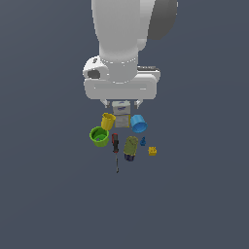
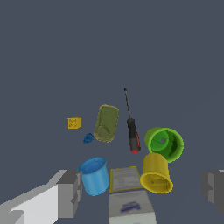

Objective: Pick up a designated object from a clutter of objects.

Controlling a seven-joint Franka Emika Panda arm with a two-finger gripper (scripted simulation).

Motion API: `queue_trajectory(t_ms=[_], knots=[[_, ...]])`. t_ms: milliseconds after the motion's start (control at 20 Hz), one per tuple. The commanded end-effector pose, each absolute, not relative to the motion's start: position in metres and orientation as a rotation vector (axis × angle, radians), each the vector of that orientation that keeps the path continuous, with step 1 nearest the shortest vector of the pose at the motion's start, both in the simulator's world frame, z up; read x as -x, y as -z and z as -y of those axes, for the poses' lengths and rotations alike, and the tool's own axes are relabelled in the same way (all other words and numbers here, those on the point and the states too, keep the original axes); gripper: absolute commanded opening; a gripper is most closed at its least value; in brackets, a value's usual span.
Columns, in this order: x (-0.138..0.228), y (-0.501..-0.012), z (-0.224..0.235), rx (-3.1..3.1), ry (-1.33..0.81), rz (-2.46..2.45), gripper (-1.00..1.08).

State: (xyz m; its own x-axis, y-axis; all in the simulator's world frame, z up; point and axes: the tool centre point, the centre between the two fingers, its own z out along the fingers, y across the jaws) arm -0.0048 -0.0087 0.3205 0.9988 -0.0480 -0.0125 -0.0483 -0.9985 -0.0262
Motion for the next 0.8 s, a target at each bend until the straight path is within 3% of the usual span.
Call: queue_trajectory(t_ms=[0,750], knots=[[0.005,-0.320,0.009,3.114,-0.019,-0.075,1.00],[0.001,-0.328,0.008,3.118,-0.009,-0.057,1.00]])
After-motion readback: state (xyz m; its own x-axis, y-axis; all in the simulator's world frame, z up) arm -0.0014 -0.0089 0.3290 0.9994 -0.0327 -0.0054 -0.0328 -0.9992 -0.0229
